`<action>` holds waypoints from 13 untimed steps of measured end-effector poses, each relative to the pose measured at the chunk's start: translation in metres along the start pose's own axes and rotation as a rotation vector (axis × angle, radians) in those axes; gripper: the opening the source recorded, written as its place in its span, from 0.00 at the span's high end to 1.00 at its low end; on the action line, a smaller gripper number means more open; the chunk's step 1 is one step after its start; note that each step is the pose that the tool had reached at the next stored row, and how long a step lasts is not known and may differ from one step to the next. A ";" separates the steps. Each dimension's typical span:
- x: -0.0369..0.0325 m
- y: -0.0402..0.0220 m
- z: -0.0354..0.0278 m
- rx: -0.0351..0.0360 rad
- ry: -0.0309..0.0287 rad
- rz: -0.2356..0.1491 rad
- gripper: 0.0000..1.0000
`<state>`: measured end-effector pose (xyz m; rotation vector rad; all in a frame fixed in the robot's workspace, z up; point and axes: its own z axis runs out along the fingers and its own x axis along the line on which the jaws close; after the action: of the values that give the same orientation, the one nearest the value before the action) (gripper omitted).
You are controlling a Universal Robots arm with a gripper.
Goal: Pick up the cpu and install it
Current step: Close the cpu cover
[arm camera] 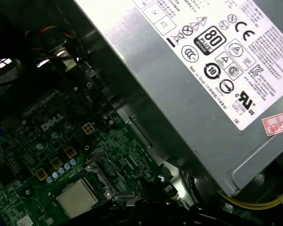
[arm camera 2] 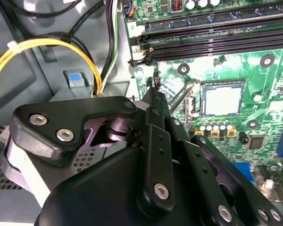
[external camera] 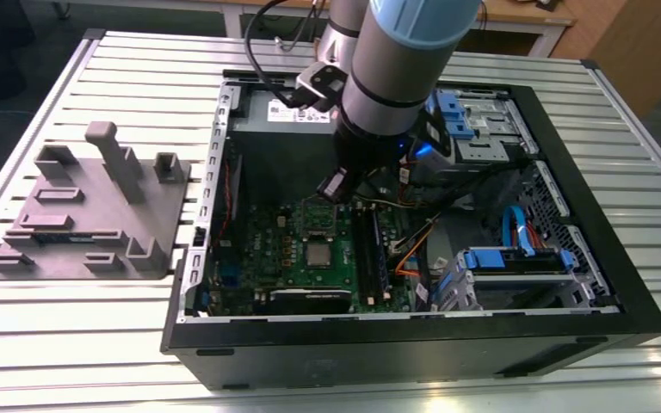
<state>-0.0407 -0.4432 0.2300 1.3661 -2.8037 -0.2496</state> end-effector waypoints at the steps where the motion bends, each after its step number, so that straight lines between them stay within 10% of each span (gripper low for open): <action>1: 0.0000 0.0001 -0.0005 -0.0005 0.0015 -0.010 0.90; 13: 0.0003 0.0021 -0.0077 -0.0053 0.0137 -0.091 0.90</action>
<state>-0.0419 -0.4431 0.2379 1.4911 -2.7312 -0.2477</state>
